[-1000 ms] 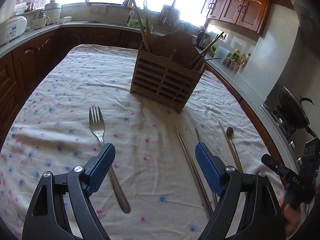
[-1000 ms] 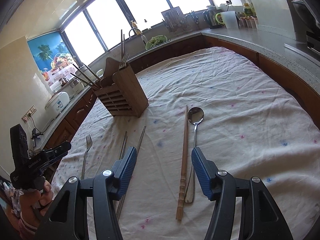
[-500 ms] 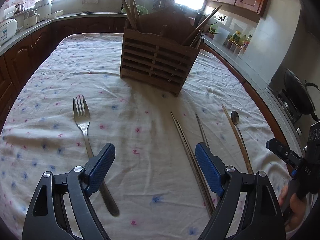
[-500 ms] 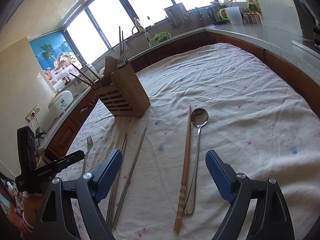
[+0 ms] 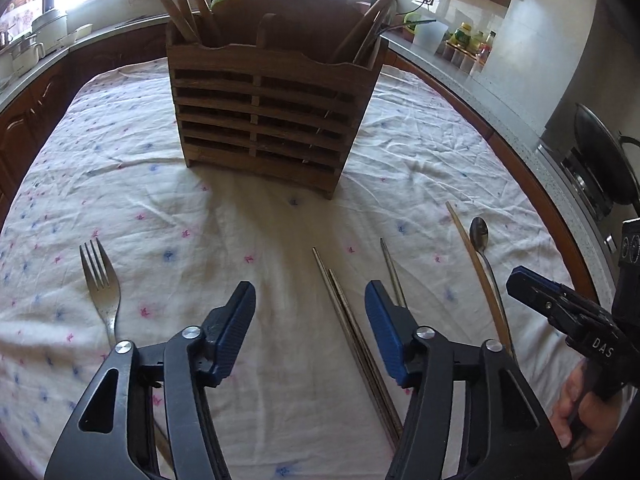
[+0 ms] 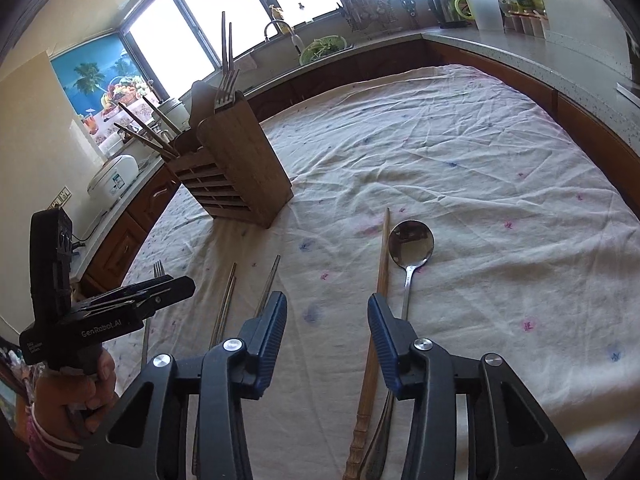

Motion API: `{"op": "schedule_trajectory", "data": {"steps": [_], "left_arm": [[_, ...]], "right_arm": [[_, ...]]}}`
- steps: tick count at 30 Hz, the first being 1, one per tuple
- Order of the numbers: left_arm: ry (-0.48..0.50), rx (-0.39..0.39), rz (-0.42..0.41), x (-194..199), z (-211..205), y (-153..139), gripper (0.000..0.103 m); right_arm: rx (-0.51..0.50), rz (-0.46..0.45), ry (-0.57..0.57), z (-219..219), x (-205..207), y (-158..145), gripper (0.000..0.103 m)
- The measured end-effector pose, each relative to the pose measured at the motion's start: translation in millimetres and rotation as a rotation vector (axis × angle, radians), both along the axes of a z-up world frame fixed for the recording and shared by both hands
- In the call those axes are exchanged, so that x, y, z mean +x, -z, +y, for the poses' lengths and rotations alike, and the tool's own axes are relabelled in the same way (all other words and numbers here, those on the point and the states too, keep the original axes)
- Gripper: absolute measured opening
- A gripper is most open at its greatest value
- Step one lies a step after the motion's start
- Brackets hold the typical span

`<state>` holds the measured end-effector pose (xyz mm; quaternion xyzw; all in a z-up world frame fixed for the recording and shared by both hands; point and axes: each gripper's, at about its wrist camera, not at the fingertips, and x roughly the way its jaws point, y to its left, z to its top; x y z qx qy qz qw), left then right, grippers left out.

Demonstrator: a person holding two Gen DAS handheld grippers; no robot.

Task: Organize utensils
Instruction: 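Move both tools back toward the remaining chopsticks and spoon, then close the left tool on a metal chopstick while the right tool grasps a wooden chopstick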

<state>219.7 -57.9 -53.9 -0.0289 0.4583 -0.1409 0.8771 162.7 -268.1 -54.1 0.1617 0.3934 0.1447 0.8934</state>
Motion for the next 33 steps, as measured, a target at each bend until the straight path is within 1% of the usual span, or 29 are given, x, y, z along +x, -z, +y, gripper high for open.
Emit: {"op": "schedule_trajectory", "data": {"steps": [4,6,8,9,10,11,13,14,15,17,18,21,22,23,24,25,26,27,29,31,33], "left_arm": [[0.011,0.029,0.025,15.8,-7.9,11.1,0.035],[0.015,0.028,0.042,24.4,-9.6,17.8,0.031],[0.024,0.043,0.056,31.9,-12.5,24.1,0.02],[0.033,0.05,0.043,33.0,-13.9,24.7,0.02],[0.044,0.067,0.037,33.1,-16.0,24.8,0.019],[0.062,0.081,0.03,32.0,-18.6,24.9,0.013],[0.113,0.104,0.023,26.3,-19.9,24.8,0.004],[0.14,0.137,0.032,23.5,-20.3,27.4,0.002],[0.16,0.151,0.022,19.1,-18.2,27.2,0.002],[0.167,0.145,0.036,14.4,-11.1,26.6,0.003],[0.157,0.136,0.046,13.6,-7.5,26.5,0.003],[0.121,0.076,0.077,15.2,1.9,26.0,0.003],[0.11,0.053,0.085,16.8,2.5,25.8,0.005],[0.103,0.025,0.091,18.9,2.4,25.3,0.011],[0.1,0.001,0.094,21.1,1.4,24.5,0.015],[0.092,-0.009,0.096,23.4,-1.3,23.7,0.023],[0.085,-0.007,0.097,26.5,-4.4,23.6,0.029],[0.082,-0.005,0.097,29.7,-8.1,23.7,0.03],[0.081,0.023,0.091,36.3,-16.4,25.3,0.029],[0.092,0.072,0.08,39.7,-24.1,25.2,0.028],[0.116,0.133,0.06,38.8,-29.7,25.7,0.022]], "right_arm": [[-0.015,0.024,0.001,-1.3,9.1,5.1,0.041],[-0.019,0.034,0.001,-2.3,12.8,8.0,0.041],[-0.023,0.046,0.002,-2.1,17.3,10.5,0.04],[-0.023,0.053,0.001,-1.9,19.5,12.4,0.038],[-0.025,0.06,-0.001,-1.4,22.7,14.5,0.037],[-0.032,0.067,-0.002,-0.5,25.8,16.4,0.037],[-0.051,0.082,-0.003,0.7,31.1,20.7,0.036],[-0.058,0.089,-0.002,0.7,33.0,22.4,0.036],[-0.064,0.094,-0.003,0.5,34.5,23.6,0.035],[-0.073,0.094,-0.007,0.1,36.9,25.3,0.034],[-0.079,0.093,-0.01,0.6,37.7,25.4,0.034],[-0.08,0.09,-0.011,0.9,42.1,22.5,0.032],[-0.085,0.088,-0.012,1.5,43.3,21.2,0.032],[-0.092,0.087,-0.014,2.3,44.2,20.3,0.032],[-0.095,0.087,-0.016,2.4,44.9,20.3,0.032],[-0.1,0.092,-0.017,2.9,46.4,21.0,0.032],[-0.107,0.096,-0.014,3.0,47.8,22.2,0.032],[-0.108,0.098,-0.012,2.2,48.2,23.0,0.032],[-0.105,0.102,-0.012,1.4,49.9,24.1,0.032],[-0.104,0.102,-0.013,1.2,51.3,24.3,0.032],[-0.107,0.102,-0.017,1.8,53.3,24.2,0.032]]}}
